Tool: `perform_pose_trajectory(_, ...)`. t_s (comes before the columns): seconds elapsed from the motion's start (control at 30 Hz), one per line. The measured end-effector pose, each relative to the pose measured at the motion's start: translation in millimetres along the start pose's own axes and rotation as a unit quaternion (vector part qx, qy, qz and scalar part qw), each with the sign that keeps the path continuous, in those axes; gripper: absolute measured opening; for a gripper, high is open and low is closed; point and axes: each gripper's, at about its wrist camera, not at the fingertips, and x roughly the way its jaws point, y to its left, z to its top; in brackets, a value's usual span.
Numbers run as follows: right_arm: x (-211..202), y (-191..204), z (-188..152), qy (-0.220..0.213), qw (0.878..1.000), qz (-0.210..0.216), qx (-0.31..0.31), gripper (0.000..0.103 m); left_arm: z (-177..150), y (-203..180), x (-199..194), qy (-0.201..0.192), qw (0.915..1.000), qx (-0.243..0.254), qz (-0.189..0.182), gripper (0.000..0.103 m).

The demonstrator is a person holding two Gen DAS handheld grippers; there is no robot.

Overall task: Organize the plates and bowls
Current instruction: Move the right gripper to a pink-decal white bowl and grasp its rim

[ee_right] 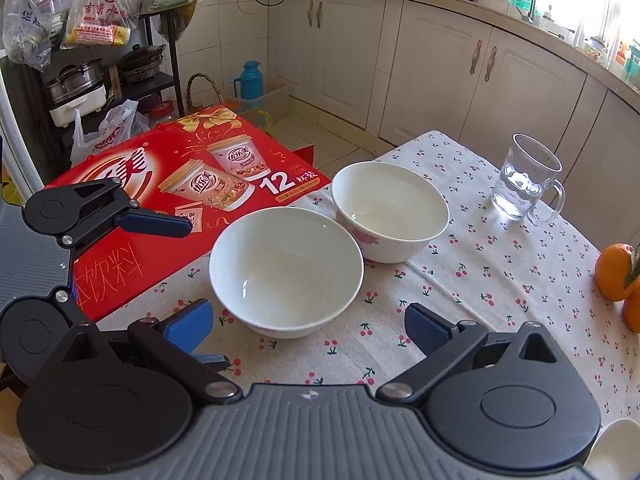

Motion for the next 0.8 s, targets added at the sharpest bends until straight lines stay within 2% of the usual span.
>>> perform_pose_trajectory(0.5,32,-18,19,0.01,0.999,0.044,0.026,0.102,3,1,22,0.006,0.9999,0.012,-0.004,0.098)
perform_pose_trajectory(0.7,43,-21,23,0.02,0.998,0.057,0.022,0.093,3,2,24,0.004,0.9999,0.009,-0.009,0.097)
perform_pose_trajectory(0.8,48,-24,24,0.024,0.997,0.066,0.03,0.086,3,2,25,0.005,0.9999,0.009,-0.011,0.094)
